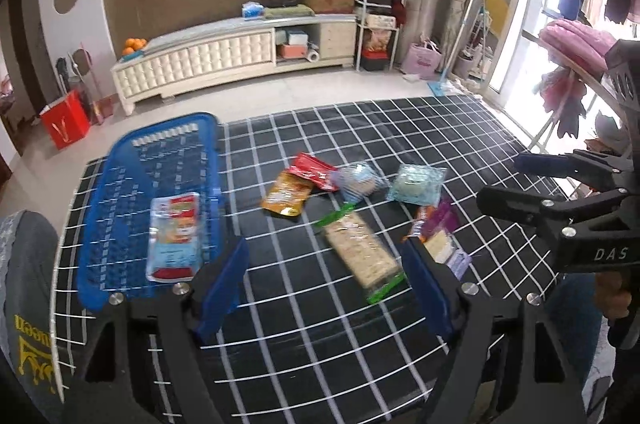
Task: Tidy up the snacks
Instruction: 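Move both grippers back to the snacks beside the basket, then grasp the green-ended cracker pack with the left gripper while the right gripper grasps another blue-striped bread bag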
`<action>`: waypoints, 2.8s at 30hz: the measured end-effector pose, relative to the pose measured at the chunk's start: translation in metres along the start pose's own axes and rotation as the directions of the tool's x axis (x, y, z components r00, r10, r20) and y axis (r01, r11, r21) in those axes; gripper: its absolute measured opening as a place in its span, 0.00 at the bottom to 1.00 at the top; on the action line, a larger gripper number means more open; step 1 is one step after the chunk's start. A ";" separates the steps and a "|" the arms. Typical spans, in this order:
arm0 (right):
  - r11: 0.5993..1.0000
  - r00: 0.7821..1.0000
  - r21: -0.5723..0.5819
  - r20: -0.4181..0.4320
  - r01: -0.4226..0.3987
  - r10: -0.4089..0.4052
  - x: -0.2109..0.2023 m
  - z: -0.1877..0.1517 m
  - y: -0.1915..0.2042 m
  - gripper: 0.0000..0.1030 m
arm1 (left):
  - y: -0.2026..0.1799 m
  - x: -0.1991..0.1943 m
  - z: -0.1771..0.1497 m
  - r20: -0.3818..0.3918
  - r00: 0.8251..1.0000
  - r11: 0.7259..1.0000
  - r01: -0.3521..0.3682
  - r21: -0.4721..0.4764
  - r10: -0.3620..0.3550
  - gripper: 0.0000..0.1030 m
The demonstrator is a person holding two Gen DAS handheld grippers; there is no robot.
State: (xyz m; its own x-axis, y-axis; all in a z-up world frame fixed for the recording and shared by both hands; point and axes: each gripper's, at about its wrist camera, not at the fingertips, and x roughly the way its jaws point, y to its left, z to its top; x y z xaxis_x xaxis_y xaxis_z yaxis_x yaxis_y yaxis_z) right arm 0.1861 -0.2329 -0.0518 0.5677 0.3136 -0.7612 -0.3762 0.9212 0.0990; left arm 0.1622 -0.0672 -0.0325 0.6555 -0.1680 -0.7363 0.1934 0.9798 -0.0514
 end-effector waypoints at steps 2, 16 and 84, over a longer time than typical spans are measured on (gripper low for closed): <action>1.000 1.000 -0.015 -0.015 0.014 -0.014 0.006 -0.002 -0.012 0.84 | -0.007 0.011 0.003 -0.014 1.000 1.000 0.011 -0.003 -0.011 0.75; 0.991 0.985 -0.123 -0.159 0.050 -0.069 0.087 0.012 -0.080 0.84 | -0.029 0.100 0.016 -0.145 0.988 0.998 0.056 -0.040 -0.061 0.75; 0.993 0.977 -0.077 -0.187 0.091 -0.104 0.152 -0.019 -0.082 0.61 | -0.038 0.261 -0.001 -0.487 0.866 0.946 -0.244 -0.212 0.114 0.78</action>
State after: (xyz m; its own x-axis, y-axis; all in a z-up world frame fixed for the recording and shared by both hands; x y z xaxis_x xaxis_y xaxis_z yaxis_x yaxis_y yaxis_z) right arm 0.2898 -0.2655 -0.1880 0.4568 0.1678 -0.8736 -0.3787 0.9253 -0.0203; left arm 0.3256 -0.1481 -0.2234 0.2343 0.0195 -0.9720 -0.1319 0.9912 -0.0119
